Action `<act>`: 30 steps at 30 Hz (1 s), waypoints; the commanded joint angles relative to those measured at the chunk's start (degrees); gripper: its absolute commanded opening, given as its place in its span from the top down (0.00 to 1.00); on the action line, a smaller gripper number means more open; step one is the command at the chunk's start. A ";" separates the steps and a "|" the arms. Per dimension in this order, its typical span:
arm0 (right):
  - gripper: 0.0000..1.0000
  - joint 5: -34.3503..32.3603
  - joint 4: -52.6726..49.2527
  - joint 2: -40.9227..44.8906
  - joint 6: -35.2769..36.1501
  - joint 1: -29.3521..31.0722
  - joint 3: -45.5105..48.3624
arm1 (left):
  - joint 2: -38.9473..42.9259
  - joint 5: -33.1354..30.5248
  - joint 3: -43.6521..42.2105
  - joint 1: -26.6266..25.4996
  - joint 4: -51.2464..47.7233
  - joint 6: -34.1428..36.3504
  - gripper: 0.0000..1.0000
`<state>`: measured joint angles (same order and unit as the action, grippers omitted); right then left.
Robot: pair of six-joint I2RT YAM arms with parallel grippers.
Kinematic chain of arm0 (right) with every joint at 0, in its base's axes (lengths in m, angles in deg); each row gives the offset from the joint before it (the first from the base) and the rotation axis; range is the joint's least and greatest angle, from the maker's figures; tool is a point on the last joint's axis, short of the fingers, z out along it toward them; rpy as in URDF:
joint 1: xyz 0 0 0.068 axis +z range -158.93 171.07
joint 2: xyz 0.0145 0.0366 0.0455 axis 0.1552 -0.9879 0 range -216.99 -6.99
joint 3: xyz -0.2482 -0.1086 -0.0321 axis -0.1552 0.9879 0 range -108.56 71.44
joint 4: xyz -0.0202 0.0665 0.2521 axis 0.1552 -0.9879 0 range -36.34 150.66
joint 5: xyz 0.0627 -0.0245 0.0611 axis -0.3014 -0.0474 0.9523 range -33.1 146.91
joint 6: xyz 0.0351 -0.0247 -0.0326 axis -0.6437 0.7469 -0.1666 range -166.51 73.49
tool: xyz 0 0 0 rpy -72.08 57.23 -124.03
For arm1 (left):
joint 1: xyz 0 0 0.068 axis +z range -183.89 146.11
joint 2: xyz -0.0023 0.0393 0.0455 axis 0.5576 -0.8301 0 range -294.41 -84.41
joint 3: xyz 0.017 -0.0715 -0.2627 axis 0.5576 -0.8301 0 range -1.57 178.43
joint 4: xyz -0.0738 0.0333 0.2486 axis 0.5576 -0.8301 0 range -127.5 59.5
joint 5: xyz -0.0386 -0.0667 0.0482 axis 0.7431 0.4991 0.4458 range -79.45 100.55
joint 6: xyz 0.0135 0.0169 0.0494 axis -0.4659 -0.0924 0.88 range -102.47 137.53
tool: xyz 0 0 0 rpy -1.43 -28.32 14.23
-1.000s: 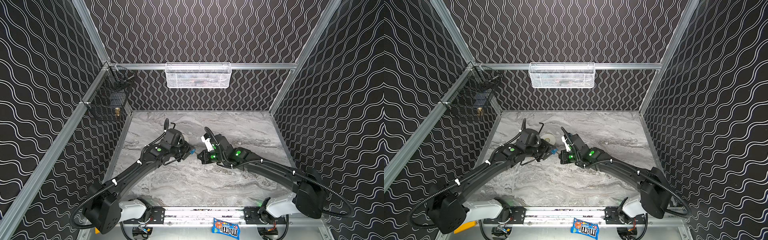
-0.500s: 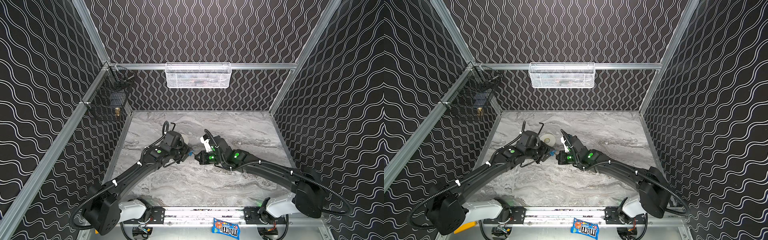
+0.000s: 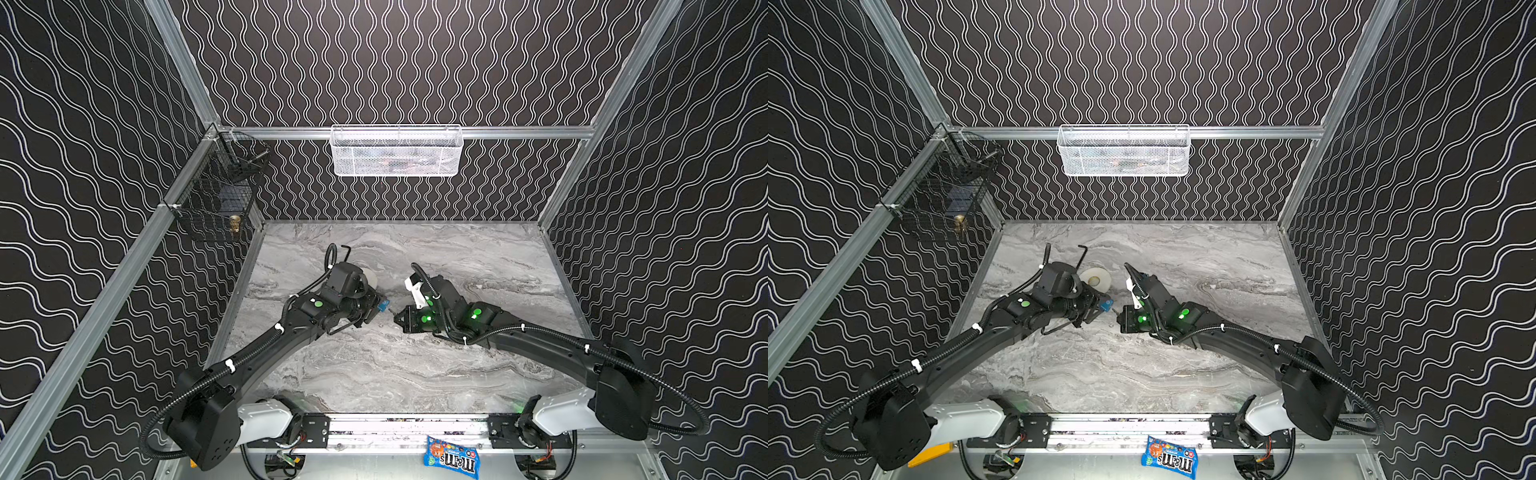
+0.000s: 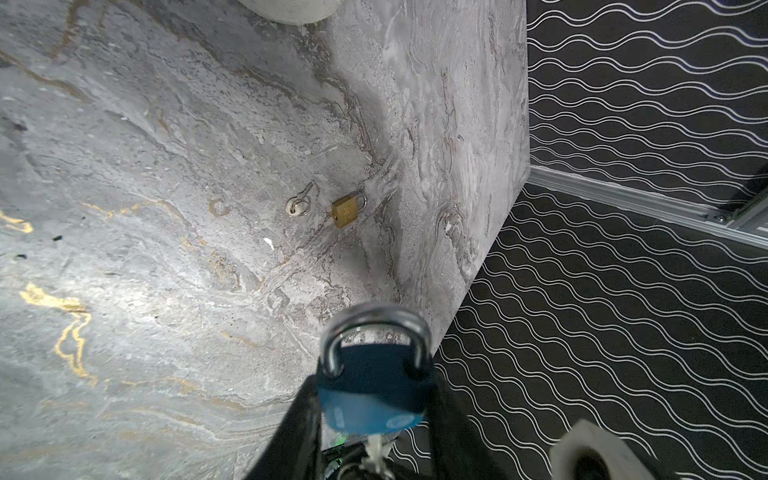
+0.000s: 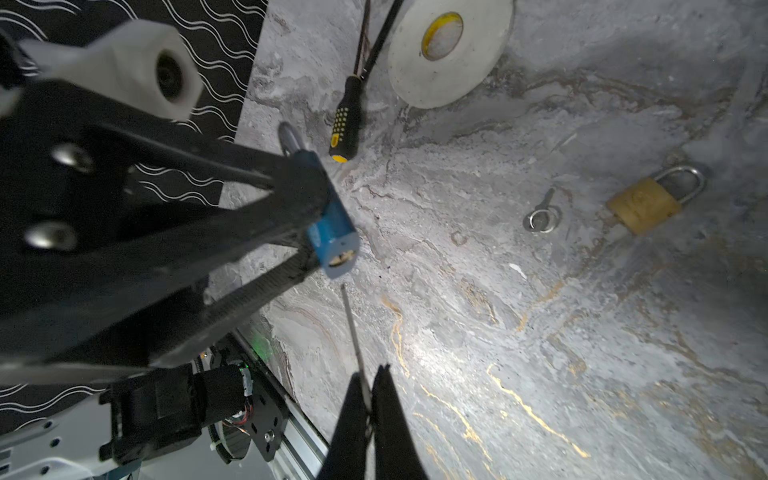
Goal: Unlock with the key
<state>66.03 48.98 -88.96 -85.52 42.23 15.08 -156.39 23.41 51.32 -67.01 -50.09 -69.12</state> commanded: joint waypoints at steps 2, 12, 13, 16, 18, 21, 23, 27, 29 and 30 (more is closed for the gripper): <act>1.00 -1.83 1.09 -0.37 -0.60 0.09 -0.39 | 0.42 0.76 0.20 0.06 2.15 -0.70 0.96; 1.00 -0.44 4.18 -0.66 -0.82 0.03 -0.33 | 0.09 1.12 0.38 0.04 2.80 -0.34 0.97; 1.00 -0.55 4.63 -0.56 -0.85 0.08 -0.34 | 0.03 1.18 0.42 0.00 2.57 -0.29 0.97; 1.00 -1.60 4.61 -0.83 -1.17 0.04 -0.38 | 0.12 1.33 0.26 0.06 2.59 -0.36 0.97; 1.00 -1.78 4.48 -1.27 -1.32 0.02 -0.36 | 0.12 1.37 0.17 0.00 3.04 -0.32 0.97; 1.00 -1.46 4.95 -1.54 -1.34 0.00 -0.36 | 0.01 1.62 0.58 0.07 2.95 -0.08 0.97; 1.00 -1.84 4.94 -1.69 -1.34 0.00 -0.33 | -0.08 1.50 0.82 0.05 2.46 0.17 0.97; 1.00 -2.53 4.81 -1.39 -1.35 -0.15 -1.94 | -0.02 1.57 0.73 0.06 2.41 0.32 0.97; 1.00 -1.74 5.44 -1.02 -1.12 -0.10 -1.74 | -0.17 1.71 0.64 0.06 2.36 0.26 0.97; 1.00 -1.24 5.64 -0.95 -0.92 -0.11 -1.76 | -0.24 1.88 0.55 0.01 2.61 0.23 0.97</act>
<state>64.54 51.97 -90.45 -86.54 42.07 13.70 -156.48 23.83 51.60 -66.95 -49.00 -69.12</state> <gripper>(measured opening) 0.064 0.387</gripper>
